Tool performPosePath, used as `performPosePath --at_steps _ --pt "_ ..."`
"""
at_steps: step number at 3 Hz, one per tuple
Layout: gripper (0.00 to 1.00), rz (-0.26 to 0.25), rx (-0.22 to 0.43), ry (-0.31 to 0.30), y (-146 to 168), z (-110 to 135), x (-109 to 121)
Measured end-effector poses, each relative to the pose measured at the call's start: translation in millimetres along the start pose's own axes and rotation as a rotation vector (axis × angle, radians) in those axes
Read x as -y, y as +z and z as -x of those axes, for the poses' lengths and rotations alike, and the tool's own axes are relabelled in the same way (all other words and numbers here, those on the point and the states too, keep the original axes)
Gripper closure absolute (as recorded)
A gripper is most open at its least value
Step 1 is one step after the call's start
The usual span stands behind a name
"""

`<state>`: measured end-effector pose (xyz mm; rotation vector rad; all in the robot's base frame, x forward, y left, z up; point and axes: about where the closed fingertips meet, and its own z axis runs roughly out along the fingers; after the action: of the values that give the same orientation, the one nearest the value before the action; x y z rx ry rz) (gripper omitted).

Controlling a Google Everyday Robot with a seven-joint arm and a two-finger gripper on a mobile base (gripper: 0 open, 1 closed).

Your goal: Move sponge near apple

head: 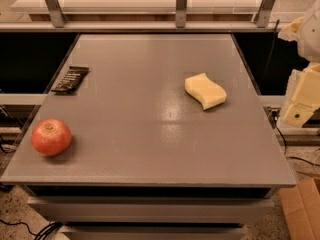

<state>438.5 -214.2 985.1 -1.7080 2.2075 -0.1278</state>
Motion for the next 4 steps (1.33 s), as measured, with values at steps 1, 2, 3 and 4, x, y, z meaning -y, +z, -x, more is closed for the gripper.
performPosePath --at_steps 1,2,3,4 --pt "0.00 0.000 0.000 0.000 0 0 0" --pt "0.00 0.001 -0.007 0.033 5 6 3" --pt "0.00 0.035 -0.012 0.087 25 26 9" --pt "0.00 0.062 -0.015 0.128 51 46 18"
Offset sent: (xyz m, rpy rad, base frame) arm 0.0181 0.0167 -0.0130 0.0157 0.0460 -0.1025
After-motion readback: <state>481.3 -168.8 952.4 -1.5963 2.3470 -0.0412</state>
